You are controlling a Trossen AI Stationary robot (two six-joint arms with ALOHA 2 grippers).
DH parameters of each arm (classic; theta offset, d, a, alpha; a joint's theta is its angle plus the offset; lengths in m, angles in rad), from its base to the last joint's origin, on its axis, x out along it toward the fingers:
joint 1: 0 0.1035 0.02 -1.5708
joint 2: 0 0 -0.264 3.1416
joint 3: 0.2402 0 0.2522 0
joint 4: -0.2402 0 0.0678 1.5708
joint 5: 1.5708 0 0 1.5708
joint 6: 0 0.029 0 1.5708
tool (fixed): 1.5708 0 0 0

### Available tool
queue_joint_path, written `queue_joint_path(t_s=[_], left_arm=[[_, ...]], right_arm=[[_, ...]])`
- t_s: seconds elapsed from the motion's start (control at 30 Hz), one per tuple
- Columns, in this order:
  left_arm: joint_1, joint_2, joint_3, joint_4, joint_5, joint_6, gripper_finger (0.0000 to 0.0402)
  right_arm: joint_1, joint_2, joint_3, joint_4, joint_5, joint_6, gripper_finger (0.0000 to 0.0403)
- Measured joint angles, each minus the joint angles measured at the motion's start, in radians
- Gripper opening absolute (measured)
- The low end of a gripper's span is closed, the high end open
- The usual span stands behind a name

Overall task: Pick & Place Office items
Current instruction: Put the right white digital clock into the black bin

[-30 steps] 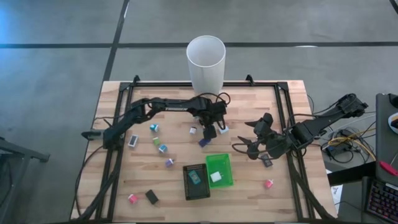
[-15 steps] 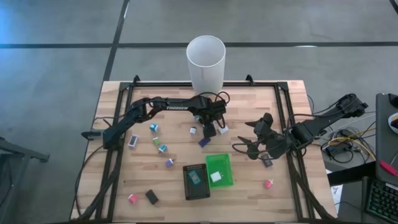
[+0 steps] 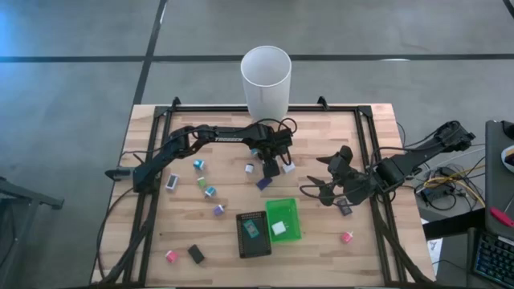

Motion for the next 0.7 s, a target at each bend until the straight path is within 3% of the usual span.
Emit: queue_joint_path(t_s=[0.5,0.7], left_arm=[[-0.002,-0.005,-0.080,0.084,0.047,-0.020,0.0231],[-0.002,-0.006,-0.089,0.087,0.053,-0.015,0.0193]], right_arm=[[0.000,0.000,0.000,0.001,0.002,-0.002,0.0325],[0.000,0.000,0.000,0.001,0.002,-0.002,0.0325]])
